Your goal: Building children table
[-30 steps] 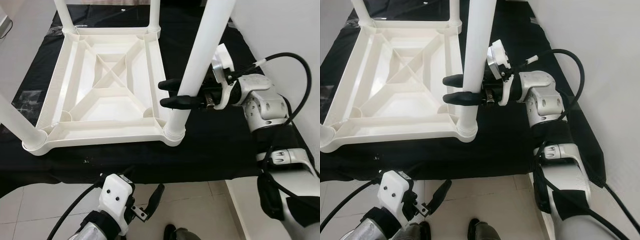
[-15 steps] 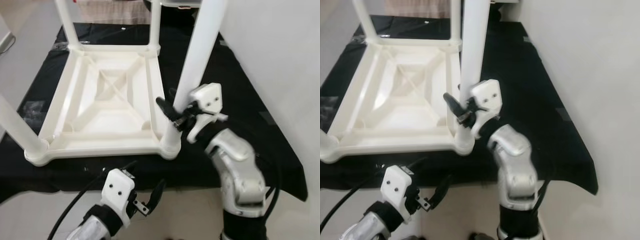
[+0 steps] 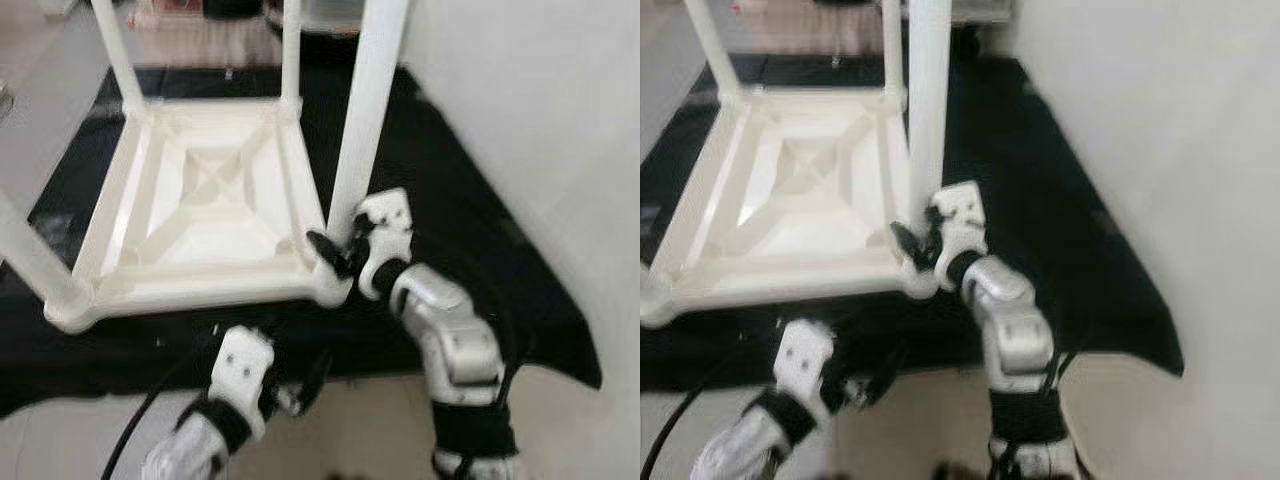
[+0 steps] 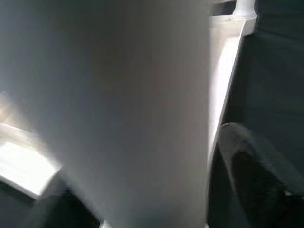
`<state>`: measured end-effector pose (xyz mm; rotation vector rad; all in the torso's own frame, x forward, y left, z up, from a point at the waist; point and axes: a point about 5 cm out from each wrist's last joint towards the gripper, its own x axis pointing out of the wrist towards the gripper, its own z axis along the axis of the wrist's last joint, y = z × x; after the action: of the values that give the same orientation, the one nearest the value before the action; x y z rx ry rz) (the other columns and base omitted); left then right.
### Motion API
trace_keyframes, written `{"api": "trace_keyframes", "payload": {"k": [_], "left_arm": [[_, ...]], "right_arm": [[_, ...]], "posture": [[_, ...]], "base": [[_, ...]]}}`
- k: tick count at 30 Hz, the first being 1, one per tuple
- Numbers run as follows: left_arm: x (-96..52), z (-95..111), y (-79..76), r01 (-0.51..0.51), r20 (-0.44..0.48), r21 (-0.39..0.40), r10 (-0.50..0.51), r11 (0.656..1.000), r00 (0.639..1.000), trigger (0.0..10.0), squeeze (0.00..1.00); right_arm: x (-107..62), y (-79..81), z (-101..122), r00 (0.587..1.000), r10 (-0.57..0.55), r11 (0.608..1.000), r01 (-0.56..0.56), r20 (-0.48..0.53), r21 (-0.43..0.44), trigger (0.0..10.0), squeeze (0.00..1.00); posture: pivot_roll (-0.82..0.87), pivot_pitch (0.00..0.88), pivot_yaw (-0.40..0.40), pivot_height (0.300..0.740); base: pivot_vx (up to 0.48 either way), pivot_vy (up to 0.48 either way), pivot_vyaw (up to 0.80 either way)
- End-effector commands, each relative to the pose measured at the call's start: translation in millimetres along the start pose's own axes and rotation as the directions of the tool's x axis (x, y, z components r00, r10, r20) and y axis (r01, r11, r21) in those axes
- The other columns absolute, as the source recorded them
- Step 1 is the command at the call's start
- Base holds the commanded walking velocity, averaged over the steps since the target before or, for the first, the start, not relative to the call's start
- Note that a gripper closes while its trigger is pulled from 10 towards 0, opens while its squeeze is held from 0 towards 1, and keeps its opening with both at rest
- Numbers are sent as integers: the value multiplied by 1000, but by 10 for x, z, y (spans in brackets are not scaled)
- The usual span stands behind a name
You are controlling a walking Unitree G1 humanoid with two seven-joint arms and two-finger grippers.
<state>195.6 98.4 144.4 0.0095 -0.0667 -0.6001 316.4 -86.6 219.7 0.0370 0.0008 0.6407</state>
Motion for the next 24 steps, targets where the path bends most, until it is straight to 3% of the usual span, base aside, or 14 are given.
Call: {"api": "trace_keyframes", "payload": {"k": [1,4,5,6,7,10,12,18,19,22,23,24], "left_arm": [[-8,-20,-19,-4,-4,-18,4,1000,1000,10000,0],[-14,-15,-25,-1,-4,-18,1,1000,1000,10000,0],[-19,-13,-29,1,-4,-19,-1,1000,1000,10000,0],[-19,-13,-29,1,-4,-19,-1,1000,1000,10000,0],[-34,-7,-41,4,-4,-19,-4,1000,1000,10000,0],[-41,-4,-46,5,-4,-19,-5,1000,1000,10000,0],[-77,8,-67,6,-6,-18,-6,1000,1000,10000,0],[-162,39,-111,0,-15,-9,0,1000,1000,10000,0],[-184,43,-118,-1,-19,-7,1,1000,1000,10000,0],[-198,46,-122,-2,-21,-7,2,1000,1000,10000,0],[-210,47,-126,-1,-25,-7,1,1000,1000,10000,0],[-222,48,-131,2,-28,-8,-2,1000,1000,10000,0]], "right_arm": [[-28,-9,93,985,152,988,-152,77,-8,10000,1000],[-54,-37,132,953,286,958,-282,97,-55,10000,1000],[-52,-46,129,929,363,930,-356,75,-91,10000,933],[-52,-46,129,929,363,930,-356,75,-91,10000,933],[-58,-61,136,878,478,872,-469,38,-143,10000,0],[-62,-68,146,857,515,848,-505,27,-162,10000,0],[-20,-149,239,806,592,794,-581,11,-178,10000,0],[106,-324,512,753,656,743,-633,50,-218,10000,0],[96,-329,548,719,694,709,-670,46,-220,8510,0],[84,-333,564,689,723,679,-700,40,-223,8510,0],[51,-335,567,646,763,634,-741,23,-219,5608,0],[17,-352,579,602,798,592,-780,14,-204,7216,0]], "posture": [[28,201,-89,740],[34,203,-85,740],[41,211,-84,740],[41,211,-84,740],[55,223,-85,740],[55,223,-85,740],[70,248,-86,740],[108,275,-80,740],[115,282,-77,740],[115,282,-77,740],[117,286,-75,740],[121,289,-74,740]], "base": [[0,0,0],[0,0,0],[0,0,0],[0,0,0],[0,0,0],[0,0,0],[0,0,0],[0,0,0],[0,0,0],[0,0,0],[0,0,0],[0,0,0]]}}
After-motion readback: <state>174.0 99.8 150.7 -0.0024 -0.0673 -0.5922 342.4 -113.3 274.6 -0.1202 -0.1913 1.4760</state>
